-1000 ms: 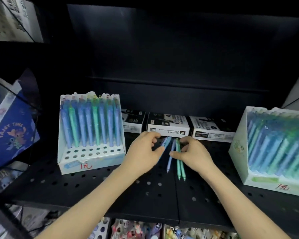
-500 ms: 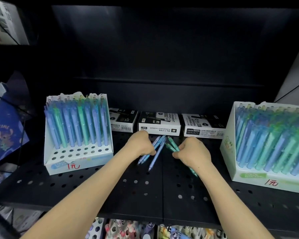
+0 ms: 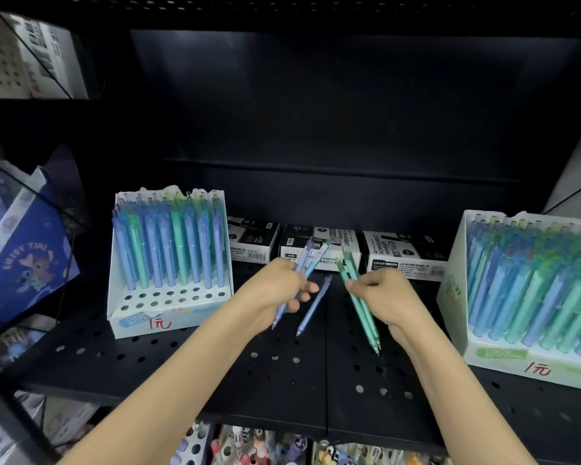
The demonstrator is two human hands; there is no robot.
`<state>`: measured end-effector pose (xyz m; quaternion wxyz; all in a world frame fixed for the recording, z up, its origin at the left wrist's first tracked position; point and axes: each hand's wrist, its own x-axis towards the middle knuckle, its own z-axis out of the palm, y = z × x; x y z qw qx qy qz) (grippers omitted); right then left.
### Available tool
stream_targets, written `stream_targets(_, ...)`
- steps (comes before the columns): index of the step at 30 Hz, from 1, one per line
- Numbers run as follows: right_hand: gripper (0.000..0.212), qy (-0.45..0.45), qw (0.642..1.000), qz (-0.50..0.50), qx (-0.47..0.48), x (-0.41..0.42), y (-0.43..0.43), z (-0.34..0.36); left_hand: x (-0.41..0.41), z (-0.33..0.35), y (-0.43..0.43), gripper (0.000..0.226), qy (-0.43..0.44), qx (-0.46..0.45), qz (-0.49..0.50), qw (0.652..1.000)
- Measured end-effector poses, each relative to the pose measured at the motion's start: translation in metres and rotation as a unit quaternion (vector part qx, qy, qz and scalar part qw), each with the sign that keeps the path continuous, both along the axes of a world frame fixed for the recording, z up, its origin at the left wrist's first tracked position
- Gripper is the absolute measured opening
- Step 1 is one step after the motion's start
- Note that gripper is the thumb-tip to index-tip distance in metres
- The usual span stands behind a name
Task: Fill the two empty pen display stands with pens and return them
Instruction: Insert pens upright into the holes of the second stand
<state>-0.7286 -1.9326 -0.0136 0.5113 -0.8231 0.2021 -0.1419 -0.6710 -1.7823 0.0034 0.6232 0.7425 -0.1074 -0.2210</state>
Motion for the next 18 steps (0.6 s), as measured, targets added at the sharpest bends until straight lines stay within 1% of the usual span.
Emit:
stream_targets(2,0.016,-0.035,0.991,0.031,0.128,-0.003,0.002,0.005,-0.009,0.0,0.001,0.007,0.015,-0.043,-0.005,0.999)
stream_targets(4,0.015,-0.057,0.966,0.062,0.246,-0.004,0.004,0.009,-0.017,-0.003,0.002,0.016,0.005,-0.056,-0.021,0.998)
stream_targets(6,0.013,-0.07,0.945,0.083,0.308,-0.004,0.008,0.011,-0.024,-0.005,0.001,0.021,-0.015,-0.059,-0.041,0.997)
stream_targets(9,0.02,-0.092,0.934,0.104,0.329,-0.003,0.013,0.01,-0.031,-0.007,0.002,0.017,-0.06,-0.051,-0.041,0.996)
stream_targets(12,0.016,-0.115,0.935,0.124,0.313,-0.004,0.019,0.008,-0.033,-0.008,0.004,0.014,-0.101,-0.048,-0.02,0.994)
stream_targets(14,0.017,-0.132,0.939,0.129,0.29,-0.007,0.022,0.009,-0.035,-0.006,0.007,0.011,-0.113,-0.042,-0.011,0.993)
stream_targets(16,0.018,-0.154,0.94,0.132,0.273,-0.009,0.027,0.011,-0.036,-0.003,0.013,0.014,-0.122,-0.032,-0.008,0.992)
stream_targets(18,0.017,-0.183,0.935,0.12,0.278,-0.011,0.031,0.016,-0.038,0.001,0.024,0.015,-0.131,-0.031,-0.005,0.991)
